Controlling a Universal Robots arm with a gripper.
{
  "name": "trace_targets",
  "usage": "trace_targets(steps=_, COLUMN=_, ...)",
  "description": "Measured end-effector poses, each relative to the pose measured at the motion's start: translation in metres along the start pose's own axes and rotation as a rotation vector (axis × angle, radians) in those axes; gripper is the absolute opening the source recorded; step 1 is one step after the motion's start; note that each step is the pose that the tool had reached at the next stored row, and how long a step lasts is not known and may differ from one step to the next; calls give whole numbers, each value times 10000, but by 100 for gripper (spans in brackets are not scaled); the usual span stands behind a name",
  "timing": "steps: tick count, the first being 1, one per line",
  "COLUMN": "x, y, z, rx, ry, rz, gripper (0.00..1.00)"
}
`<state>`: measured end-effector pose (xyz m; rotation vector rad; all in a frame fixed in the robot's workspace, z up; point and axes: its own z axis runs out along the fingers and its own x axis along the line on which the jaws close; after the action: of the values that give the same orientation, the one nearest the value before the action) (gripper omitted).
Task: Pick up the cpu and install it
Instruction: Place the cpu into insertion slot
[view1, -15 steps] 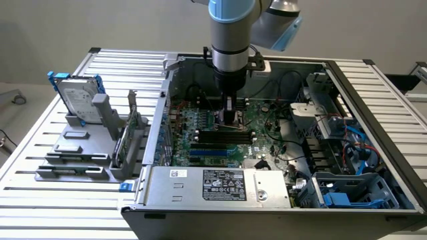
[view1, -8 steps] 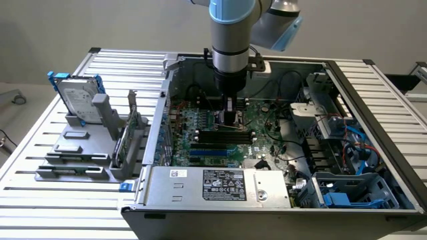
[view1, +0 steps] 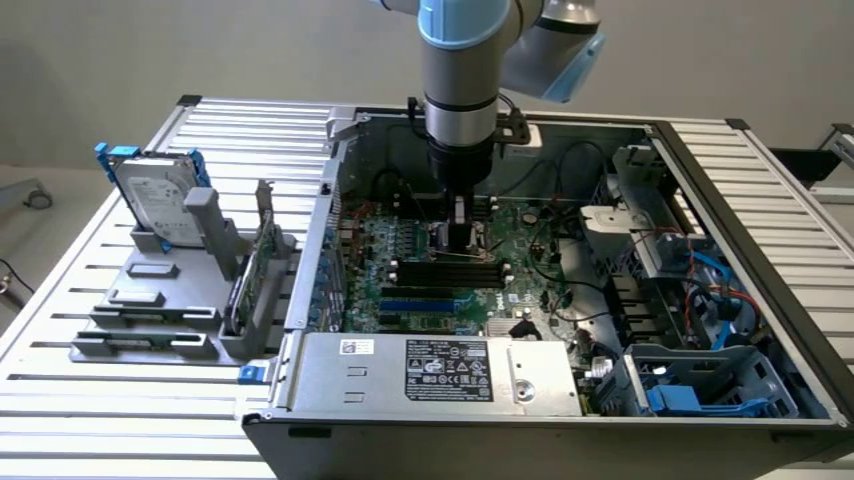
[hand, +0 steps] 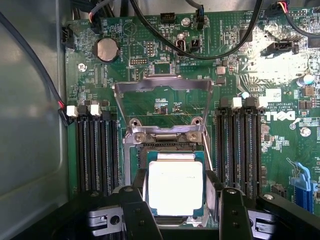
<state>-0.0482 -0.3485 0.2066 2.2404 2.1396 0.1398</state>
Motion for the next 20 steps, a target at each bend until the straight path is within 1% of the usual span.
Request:
trace_targets(steps=6, x=57, y=-4, z=20, rx=-6, ry=-47, rz=-6, gripper=55)
trace_targets(steps=12, x=79, y=-6, z=46, rx=-14, ry=-140, rz=-27, gripper=55)
trace_targets(steps=20, x=92, y=-7, z=86, rx=-23, ry=-236, rz=-52, gripper=55)
